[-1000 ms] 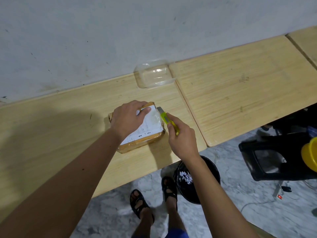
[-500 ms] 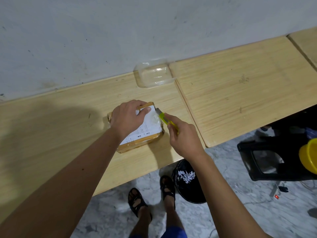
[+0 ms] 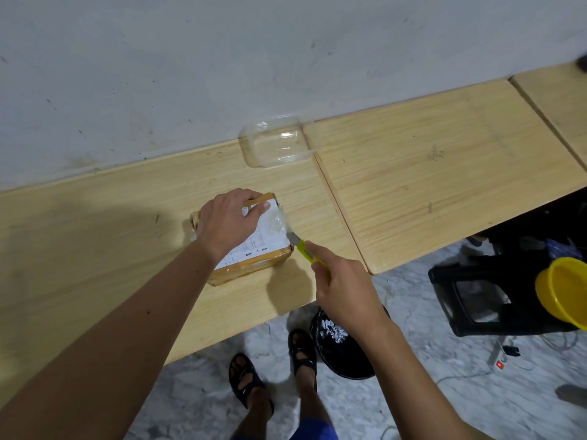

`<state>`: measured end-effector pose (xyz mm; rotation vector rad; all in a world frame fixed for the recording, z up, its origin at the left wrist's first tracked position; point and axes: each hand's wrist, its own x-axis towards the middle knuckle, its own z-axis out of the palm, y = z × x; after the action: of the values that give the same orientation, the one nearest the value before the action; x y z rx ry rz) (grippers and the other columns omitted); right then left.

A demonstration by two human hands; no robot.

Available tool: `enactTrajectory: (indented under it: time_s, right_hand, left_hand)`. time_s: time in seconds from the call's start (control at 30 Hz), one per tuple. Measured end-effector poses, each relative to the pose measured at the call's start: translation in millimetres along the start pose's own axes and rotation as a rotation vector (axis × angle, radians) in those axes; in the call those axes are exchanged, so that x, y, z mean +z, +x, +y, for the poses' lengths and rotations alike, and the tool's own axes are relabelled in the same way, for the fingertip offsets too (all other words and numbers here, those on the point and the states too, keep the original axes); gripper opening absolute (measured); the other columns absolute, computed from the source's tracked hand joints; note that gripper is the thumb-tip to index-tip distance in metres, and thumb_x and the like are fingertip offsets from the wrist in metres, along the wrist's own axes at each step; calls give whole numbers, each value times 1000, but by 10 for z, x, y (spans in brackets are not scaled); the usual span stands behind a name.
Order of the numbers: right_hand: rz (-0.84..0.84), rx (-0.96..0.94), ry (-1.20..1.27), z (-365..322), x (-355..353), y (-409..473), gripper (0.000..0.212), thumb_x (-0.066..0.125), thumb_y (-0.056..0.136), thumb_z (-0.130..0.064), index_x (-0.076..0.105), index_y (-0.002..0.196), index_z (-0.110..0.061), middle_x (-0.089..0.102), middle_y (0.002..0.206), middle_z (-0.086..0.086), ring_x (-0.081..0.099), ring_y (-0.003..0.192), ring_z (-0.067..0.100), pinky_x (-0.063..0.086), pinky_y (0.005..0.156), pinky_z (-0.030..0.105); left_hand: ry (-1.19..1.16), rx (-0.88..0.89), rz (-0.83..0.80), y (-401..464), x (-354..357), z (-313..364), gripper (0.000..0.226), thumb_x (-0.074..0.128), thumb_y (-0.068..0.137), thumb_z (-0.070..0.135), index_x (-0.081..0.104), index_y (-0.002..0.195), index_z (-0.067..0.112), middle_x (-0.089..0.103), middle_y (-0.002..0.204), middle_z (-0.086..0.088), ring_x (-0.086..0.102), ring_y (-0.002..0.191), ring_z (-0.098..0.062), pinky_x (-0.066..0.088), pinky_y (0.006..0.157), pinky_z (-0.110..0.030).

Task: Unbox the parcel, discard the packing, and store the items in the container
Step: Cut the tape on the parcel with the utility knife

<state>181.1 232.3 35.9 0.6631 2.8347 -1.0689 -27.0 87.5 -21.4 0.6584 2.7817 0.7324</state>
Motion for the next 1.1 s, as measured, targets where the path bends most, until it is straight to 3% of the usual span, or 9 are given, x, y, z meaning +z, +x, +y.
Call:
enactTrajectory:
  time_s: [0.1,0.2,0.33,0.47,0.6,0.7,0.8,1.0,1.1]
  right_hand:
    - [91,30,88,47,47,-70,37,55,104,-20,62,138,-33,53,56,-12,55,53,6,35,50,14]
    - [202,182,305,48,115,-146,24,61,101,-39,66,124,-43,70,76,-12,63,66,5,50,59,23]
    - [262,410,792,50,174,-44,18,63,102,-36,74,94,-25,48,58,-8,35,47,8,32,46,22]
    - [88,310,1160,-7,102,-44,18,48,109,-13,65,110,-7,50,74,4,28,44,11,23,39,19]
    - [-56,165,1333,-59,52,-63,31,44,107,-6,63,128,-18,55,92,5,41,57,13,35,51,21]
    - [-149,116,1403,-88,38,-71,49,43,97,-3,50,145,-11,56,97,4,46,65,13,40,52,23]
    - [-142,173,1445,-106,64,-62,55,39,96,4,54,145,-15,60,96,4,49,66,14,41,52,24]
    - [176,278,1015,-11,79,137,35,73,95,-16,59,123,-31,64,86,1,46,52,11,42,53,25]
    - [341,319,855,283,101,403,25,74,93,-32,59,111,-37,70,96,3,62,66,18,50,62,39]
  left_hand:
    - [-11,-5,-3,-2,-8,-9,39,55,98,59,70,124,34,74,123,14,70,110,-18,51,87,-35]
    - [-13,-5,-1,-11,-10,-4,40,55,98,59,70,125,34,74,123,14,70,110,-17,50,87,-34]
    - [-9,2,0,-18,-12,-5,40,56,98,60,70,125,34,74,123,14,70,110,-17,52,89,-36]
    - [-9,-9,-12,-23,-18,-2,42,54,98,62,69,126,35,73,125,14,69,113,-17,53,91,-38]
    - [-7,-14,-19,-30,-24,15,42,54,98,61,69,127,35,72,127,13,68,114,-18,53,93,-38]
    - [-10,-11,-23,-38,-34,23,42,54,98,61,69,127,35,72,126,13,68,114,-18,52,93,-38]
    - [-11,-7,-23,-32,-41,20,42,54,99,61,69,127,34,73,126,12,68,113,-18,51,90,-37]
    - [20,11,-20,-5,-36,14,39,53,99,60,69,126,37,72,125,15,68,111,-18,48,86,-34]
    - [12,16,-14,18,-19,0,39,54,98,60,70,125,37,72,125,15,68,112,-18,48,86,-35]
